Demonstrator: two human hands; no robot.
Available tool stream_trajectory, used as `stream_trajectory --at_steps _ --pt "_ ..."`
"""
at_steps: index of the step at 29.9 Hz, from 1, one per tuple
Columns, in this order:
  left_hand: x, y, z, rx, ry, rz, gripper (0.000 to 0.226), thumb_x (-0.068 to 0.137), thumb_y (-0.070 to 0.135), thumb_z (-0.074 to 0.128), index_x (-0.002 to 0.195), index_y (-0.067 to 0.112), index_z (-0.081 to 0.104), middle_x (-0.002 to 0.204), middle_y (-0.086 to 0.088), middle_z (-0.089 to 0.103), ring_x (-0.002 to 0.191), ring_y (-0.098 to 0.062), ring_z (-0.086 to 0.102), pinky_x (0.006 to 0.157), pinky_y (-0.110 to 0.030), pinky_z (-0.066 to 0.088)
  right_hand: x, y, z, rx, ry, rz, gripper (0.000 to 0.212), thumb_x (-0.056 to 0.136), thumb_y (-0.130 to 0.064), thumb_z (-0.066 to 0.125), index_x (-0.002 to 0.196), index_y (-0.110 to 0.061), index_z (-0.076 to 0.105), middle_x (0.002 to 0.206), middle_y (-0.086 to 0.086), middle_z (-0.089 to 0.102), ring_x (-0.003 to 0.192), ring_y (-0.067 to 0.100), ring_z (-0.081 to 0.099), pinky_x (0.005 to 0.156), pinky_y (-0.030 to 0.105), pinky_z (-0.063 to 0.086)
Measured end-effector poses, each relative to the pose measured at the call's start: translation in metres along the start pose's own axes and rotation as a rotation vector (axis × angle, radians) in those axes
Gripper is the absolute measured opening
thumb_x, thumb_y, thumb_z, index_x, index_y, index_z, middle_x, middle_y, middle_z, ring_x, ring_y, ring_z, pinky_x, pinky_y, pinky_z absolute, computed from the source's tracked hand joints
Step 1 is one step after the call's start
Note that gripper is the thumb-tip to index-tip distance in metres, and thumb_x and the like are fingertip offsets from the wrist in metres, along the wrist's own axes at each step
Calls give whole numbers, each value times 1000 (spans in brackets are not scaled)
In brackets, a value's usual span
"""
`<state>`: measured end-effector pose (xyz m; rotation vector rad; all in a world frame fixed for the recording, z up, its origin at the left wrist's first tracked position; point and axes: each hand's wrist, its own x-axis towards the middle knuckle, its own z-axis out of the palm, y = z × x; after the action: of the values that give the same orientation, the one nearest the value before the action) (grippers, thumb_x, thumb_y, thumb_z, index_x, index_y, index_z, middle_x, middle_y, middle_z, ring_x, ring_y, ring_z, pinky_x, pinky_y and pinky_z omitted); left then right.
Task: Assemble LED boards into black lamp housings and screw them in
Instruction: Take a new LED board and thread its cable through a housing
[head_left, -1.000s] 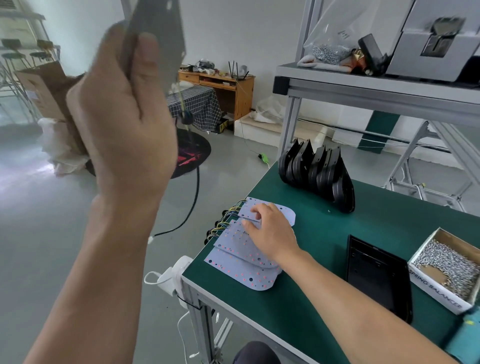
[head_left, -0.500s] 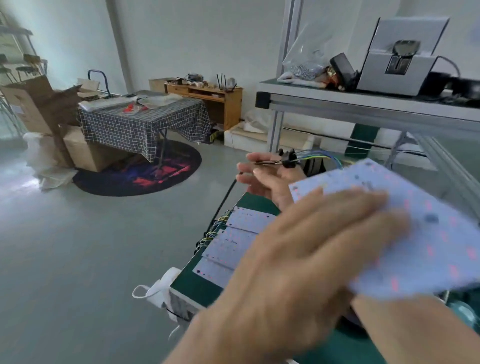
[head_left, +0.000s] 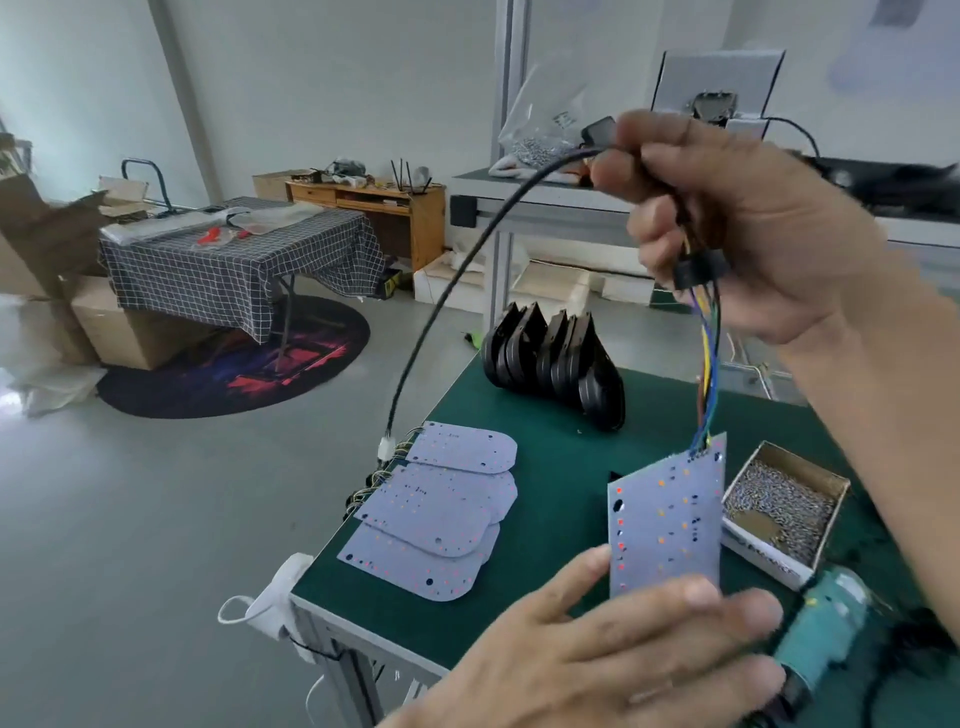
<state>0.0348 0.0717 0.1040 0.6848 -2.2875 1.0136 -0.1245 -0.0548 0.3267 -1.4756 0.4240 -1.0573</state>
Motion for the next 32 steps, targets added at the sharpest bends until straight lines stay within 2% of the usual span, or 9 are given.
stream_trajectory --at_steps 5,7,9,12,15,18,22,26,32 --pt "-1 -17 21 -345 196 -200 63 96 10 40 157 22 35 171 -1 22 158 -24 20 128 -49 13 -10 -35 -9 52 -38 -75 18 95 -10 46 103 -22 57 80 -7 65 40 -2 42 41 10 32" --pt "5 -40 30 -393 357 -461 60 85 2 58 143 16 46 167 -8 29 154 -31 28 125 -51 22 -17 -39 -13 12 -53 -104 20 94 -10 44 104 -23 56 78 -9 63 38 -1 39 40 11 29" --pt "20 -64 38 -455 446 -752 46 87 6 65 131 8 52 160 -16 31 151 -34 29 123 -40 25 -23 -41 -15 3 -57 -124 20 95 -10 44 105 -23 55 77 -9 63 37 -2 37 39 12 28" --pt "49 -102 50 -587 406 -1127 44 94 11 69 133 10 48 156 -9 27 149 -20 26 119 -24 25 -28 -40 -19 6 -67 -160 20 95 -9 44 107 -20 55 77 -8 63 37 -3 37 39 13 28" --pt "74 -119 66 -769 216 -1315 40 97 20 65 129 23 41 133 2 45 117 -8 48 96 -23 40 -32 -37 -22 5 -54 -198 20 96 -8 45 109 -17 56 79 -4 64 37 -1 38 39 14 30" --pt "85 -107 80 -842 161 -1415 15 101 21 56 100 29 43 96 -5 64 82 -19 59 63 -18 44 -37 -33 -27 36 -5 -245 19 98 -5 44 108 -15 57 81 -1 64 38 -1 37 40 14 31" --pt "76 -84 90 -934 129 -1436 26 98 6 54 85 29 56 87 9 74 84 -8 73 68 -30 54 -47 -31 -36 50 77 -281 21 100 -3 42 108 -15 57 82 -1 65 38 0 36 41 14 29" --pt "77 -79 91 -1088 201 -1488 25 97 0 56 88 22 64 86 7 75 80 -12 74 69 -29 58 -53 -21 -43 46 171 -302 21 105 -1 40 112 -13 56 85 3 66 40 4 38 44 17 30" --pt "119 -88 74 -1565 541 -1473 23 102 -5 54 116 14 55 100 -11 75 82 -23 77 70 -25 59 -53 7 -44 -13 349 -225 25 107 -3 45 130 -10 50 83 8 71 44 13 44 47 23 33"
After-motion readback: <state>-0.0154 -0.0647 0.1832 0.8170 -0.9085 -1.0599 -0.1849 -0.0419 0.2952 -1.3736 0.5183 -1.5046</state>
